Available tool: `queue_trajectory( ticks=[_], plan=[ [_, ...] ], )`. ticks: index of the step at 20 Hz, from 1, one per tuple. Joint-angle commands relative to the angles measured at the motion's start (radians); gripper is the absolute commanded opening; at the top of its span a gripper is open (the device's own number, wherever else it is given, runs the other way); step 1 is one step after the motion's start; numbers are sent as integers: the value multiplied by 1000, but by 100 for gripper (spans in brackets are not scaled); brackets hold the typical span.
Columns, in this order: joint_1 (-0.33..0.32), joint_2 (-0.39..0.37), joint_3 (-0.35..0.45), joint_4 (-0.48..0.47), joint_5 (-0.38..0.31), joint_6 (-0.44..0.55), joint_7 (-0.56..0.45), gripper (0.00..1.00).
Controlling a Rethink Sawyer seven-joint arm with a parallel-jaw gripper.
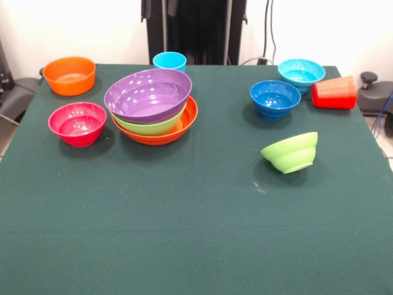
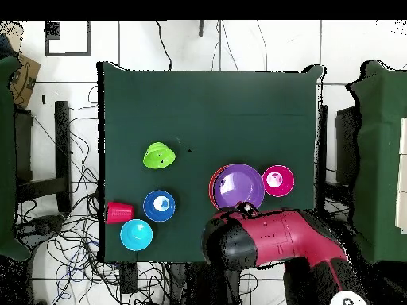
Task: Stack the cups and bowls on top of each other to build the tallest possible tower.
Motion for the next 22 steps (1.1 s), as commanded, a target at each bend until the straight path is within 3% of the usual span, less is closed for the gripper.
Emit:
queue_trajectory(
  ticks=[1,6,13,19,22],
  plan=[
    [-50,-2,13,70,96,-127,74,100],
    [57,92,-56,-37,51,-69,166,100],
    [127,172,-86,-91,87,-95,212,100],
    [165,247,-111,-138,88,-198,256,100],
    [190,244,-130,-174,75,-236,281,100]
  ],
)
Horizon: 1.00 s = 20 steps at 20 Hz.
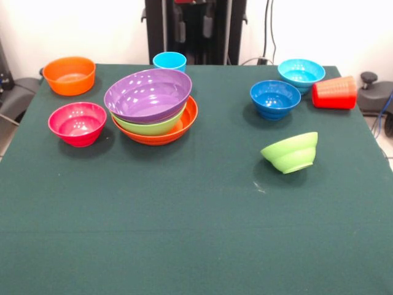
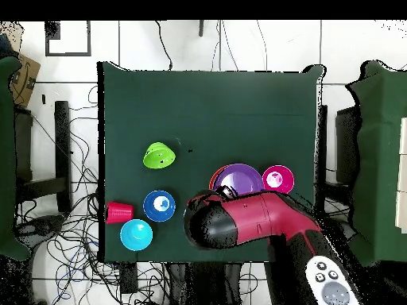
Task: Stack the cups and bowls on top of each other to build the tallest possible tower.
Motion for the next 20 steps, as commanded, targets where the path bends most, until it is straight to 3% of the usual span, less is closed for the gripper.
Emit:
queue_trajectory(
  ticks=[1,9,15,20],
  plan=[
    [79,118,-76,-121,2,-126,205,100],
    [202,191,-187,-281,6,-203,307,100],
    [342,261,-322,-348,-32,-232,402,100],
    [404,300,-382,-356,-25,-261,432,100]
  ],
)
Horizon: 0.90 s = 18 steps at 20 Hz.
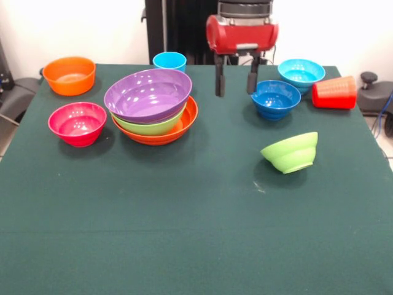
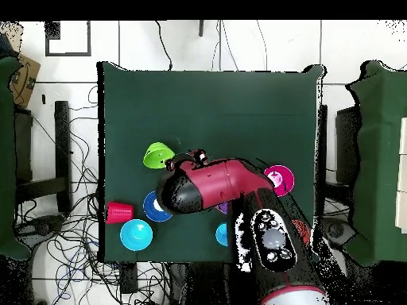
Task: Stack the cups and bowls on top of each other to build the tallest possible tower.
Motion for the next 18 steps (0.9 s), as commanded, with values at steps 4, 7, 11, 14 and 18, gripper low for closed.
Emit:
queue_trajectory(
  ticks=[4,7,11,14,18],
  plan=[
    [87,115,-123,-67,-16,-42,184,100],
    [86,132,-115,-62,-9,-21,172,100],
    [94,136,-122,-65,-7,-15,168,100],
    [105,142,-135,-69,-6,-19,168,100],
    [118,150,-148,-72,-2,-28,173,100]
  ],
)
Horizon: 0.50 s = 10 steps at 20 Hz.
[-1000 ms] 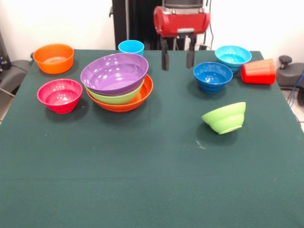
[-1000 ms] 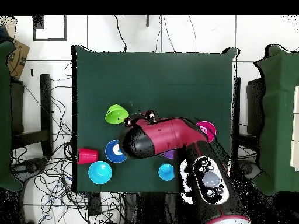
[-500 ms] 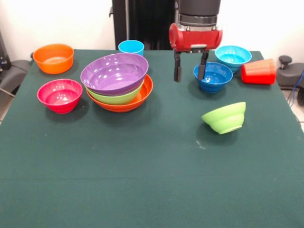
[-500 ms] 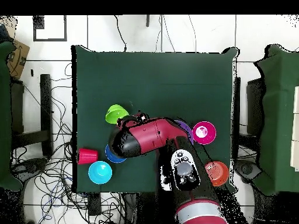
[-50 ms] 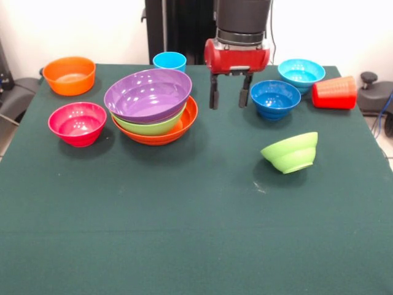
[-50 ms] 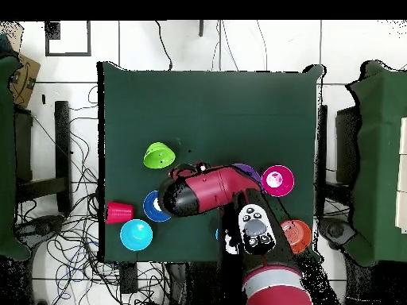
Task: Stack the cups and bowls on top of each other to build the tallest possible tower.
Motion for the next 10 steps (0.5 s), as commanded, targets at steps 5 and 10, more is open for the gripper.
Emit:
queue_trajectory(
  ticks=[5,10],
  plan=[
    [46,-10,-17,-37,9,2,104,100],
    [36,-54,8,0,30,16,88,100]
  ],
)
